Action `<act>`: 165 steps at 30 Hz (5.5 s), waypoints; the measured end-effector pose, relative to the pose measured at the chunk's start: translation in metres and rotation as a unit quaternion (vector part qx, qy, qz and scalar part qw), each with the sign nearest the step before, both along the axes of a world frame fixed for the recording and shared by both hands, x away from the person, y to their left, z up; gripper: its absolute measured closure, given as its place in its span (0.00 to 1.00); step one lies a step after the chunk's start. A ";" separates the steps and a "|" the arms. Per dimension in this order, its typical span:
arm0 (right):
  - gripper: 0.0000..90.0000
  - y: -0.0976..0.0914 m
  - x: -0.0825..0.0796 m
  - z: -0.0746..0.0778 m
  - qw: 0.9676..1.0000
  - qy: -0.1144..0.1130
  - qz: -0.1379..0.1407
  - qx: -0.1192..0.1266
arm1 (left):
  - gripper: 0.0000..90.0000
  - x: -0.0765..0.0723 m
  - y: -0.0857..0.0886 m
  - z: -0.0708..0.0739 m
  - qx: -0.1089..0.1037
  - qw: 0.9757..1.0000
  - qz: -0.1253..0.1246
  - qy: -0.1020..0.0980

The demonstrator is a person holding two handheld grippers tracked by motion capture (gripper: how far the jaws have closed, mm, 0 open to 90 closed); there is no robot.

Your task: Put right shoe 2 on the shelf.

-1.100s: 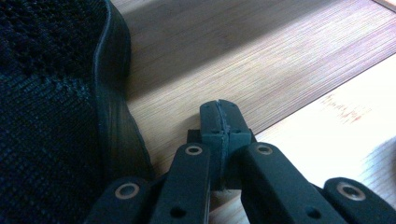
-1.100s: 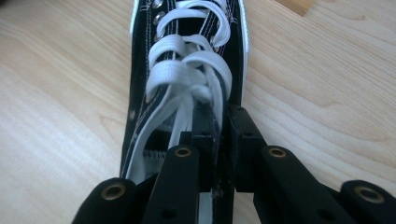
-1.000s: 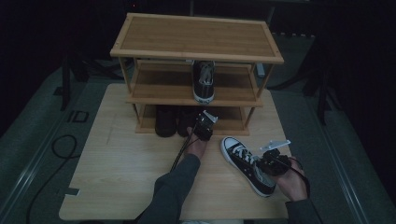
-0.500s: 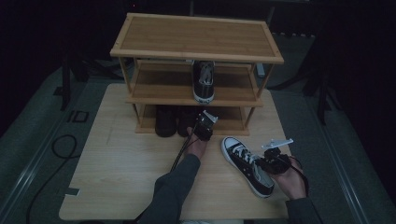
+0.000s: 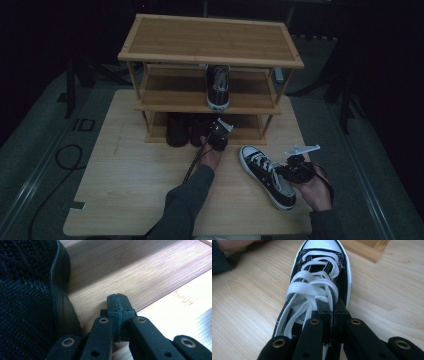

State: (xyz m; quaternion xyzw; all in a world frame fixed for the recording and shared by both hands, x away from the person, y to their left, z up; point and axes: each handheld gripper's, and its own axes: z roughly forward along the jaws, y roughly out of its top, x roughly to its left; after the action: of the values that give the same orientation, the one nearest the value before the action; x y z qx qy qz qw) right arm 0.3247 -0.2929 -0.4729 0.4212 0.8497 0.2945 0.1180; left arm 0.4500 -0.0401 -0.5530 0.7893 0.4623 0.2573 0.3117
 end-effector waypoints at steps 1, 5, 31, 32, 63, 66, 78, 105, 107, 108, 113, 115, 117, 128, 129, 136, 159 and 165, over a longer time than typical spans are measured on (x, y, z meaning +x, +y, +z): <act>0.98 0.000 0.000 0.001 1.000 0.000 -0.001 0.002 | 1.00 0.000 0.000 0.000 0.000 1.000 0.000 0.000; 0.98 0.000 0.001 0.007 1.000 -0.004 0.003 0.004 | 1.00 0.000 0.000 0.000 0.000 1.000 0.000 0.000; 0.98 0.003 0.009 0.045 0.999 -0.030 0.024 0.015 | 1.00 0.000 0.000 0.000 0.001 1.000 -0.001 0.001; 0.98 0.003 0.009 0.047 0.999 -0.032 0.026 0.015 | 1.00 0.000 0.000 0.000 0.002 1.000 -0.001 0.001; 0.98 0.004 0.014 0.093 0.995 -0.065 0.066 0.019 | 1.00 0.000 0.000 0.000 -0.001 1.000 0.001 0.000; 0.98 0.003 0.013 0.099 0.995 -0.068 0.067 0.023 | 1.00 0.000 0.000 0.000 -0.004 1.000 0.002 -0.001; 0.98 0.004 0.013 0.116 0.993 -0.080 0.079 0.027 | 1.00 0.000 0.000 0.000 0.000 1.000 0.000 0.002; 0.98 0.021 0.021 0.159 0.988 -0.111 0.101 0.035 | 1.00 0.001 0.001 0.001 0.007 1.000 -0.003 0.002; 0.98 0.025 0.029 0.161 0.989 -0.113 0.093 0.032 | 1.00 0.001 0.001 0.001 0.006 1.000 -0.004 0.001; 0.98 0.026 0.032 0.161 0.989 -0.113 0.089 0.032 | 1.00 0.001 0.001 0.001 0.008 1.000 -0.003 0.002; 0.98 0.035 0.049 0.163 0.990 -0.116 0.069 0.031 | 1.00 0.000 0.001 0.001 0.010 1.000 -0.004 0.002; 0.98 0.037 0.055 0.163 0.991 -0.116 0.064 0.030 | 1.00 0.001 0.001 0.001 0.009 1.000 -0.004 0.003; 0.98 0.037 0.058 0.164 0.991 -0.115 0.059 0.027 | 1.00 0.001 0.001 0.001 0.008 1.000 -0.005 0.003; 0.98 0.034 0.081 0.163 0.993 -0.114 0.019 0.036 | 1.00 0.001 0.000 0.001 0.005 1.000 -0.004 0.003; 0.98 0.036 0.083 0.162 0.993 -0.114 0.016 0.033 | 1.00 0.001 0.000 0.001 0.005 1.000 -0.004 0.003; 0.98 0.043 0.093 0.161 0.993 -0.116 0.000 0.036 | 1.00 0.001 0.000 0.001 0.006 1.000 -0.006 0.003; 0.97 0.060 0.116 0.150 0.986 -0.125 -0.075 0.081 | 1.00 0.001 0.000 0.001 0.005 1.000 -0.005 0.004; 0.97 0.063 0.120 0.147 0.984 -0.116 -0.092 0.100 | 1.00 0.001 0.000 0.001 0.005 1.000 -0.005 0.003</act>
State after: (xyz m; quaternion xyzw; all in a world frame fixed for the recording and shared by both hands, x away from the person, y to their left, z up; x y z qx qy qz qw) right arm 0.4446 -0.2304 -0.3256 0.4700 0.7544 0.4125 0.1995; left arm 0.4507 -0.0401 -0.5522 0.7940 0.4578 0.2558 0.3074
